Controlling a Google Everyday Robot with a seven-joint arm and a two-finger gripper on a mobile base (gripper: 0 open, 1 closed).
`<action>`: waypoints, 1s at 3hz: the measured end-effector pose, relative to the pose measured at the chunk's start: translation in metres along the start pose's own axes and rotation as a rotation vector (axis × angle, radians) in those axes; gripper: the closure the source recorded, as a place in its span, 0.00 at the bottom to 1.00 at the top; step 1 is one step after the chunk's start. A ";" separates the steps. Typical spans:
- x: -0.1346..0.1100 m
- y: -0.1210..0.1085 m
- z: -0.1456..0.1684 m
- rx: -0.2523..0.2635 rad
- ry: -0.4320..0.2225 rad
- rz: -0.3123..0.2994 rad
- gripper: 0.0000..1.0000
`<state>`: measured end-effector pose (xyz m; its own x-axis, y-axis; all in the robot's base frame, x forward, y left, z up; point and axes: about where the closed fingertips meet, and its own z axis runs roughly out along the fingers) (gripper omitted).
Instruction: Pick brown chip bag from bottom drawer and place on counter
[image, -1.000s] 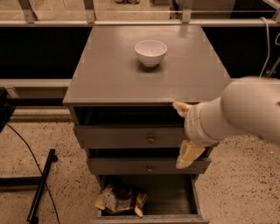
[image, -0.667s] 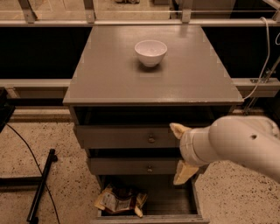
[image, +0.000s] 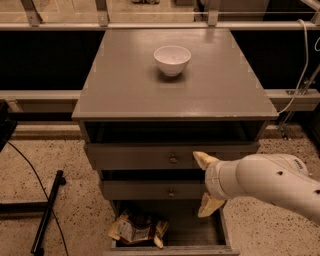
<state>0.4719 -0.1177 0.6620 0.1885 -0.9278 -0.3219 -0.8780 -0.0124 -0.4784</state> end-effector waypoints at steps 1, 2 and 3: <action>0.009 -0.002 0.017 0.005 -0.013 0.035 0.00; 0.045 0.039 0.101 -0.040 -0.017 0.148 0.00; 0.060 0.071 0.190 -0.037 -0.063 0.206 0.00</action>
Offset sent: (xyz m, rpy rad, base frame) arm 0.0519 -0.0020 -0.2054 0.1823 0.0922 -0.2654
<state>0.5039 -0.1035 0.4535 0.0299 -0.8871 -0.4605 -0.9162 0.1599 -0.3673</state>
